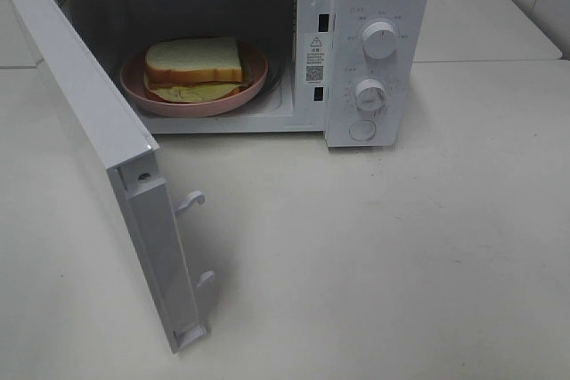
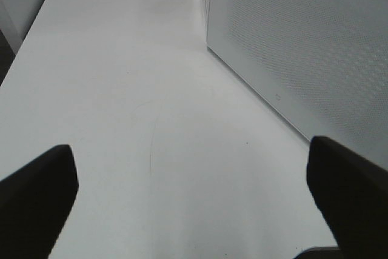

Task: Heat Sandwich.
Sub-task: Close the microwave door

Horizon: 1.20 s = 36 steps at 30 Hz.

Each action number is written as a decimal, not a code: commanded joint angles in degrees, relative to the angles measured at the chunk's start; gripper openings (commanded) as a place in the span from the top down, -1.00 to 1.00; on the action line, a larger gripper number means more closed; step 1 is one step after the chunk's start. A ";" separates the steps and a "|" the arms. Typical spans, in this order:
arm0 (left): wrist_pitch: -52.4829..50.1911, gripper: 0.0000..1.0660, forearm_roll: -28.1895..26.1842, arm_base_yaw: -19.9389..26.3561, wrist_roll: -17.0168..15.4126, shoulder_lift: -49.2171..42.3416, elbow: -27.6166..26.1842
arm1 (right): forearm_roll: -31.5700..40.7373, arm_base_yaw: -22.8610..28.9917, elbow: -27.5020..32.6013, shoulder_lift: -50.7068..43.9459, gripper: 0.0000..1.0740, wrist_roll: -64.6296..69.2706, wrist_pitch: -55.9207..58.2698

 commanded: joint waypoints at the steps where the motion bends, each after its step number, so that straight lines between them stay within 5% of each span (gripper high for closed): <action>1: 0.00 -0.83 0.11 -0.06 -0.11 -0.92 0.11 | -0.06 -3.78 0.29 -6.02 -0.42 0.52 -2.46; 18: 0.00 -0.83 0.11 -0.06 -0.11 -0.92 0.11 | 0.29 -15.36 2.69 -25.84 -0.42 2.86 -6.93; 36: 0.00 -0.83 0.11 -0.06 -0.11 -0.92 0.11 | 0.40 -15.70 2.69 -25.67 -0.42 2.64 -6.93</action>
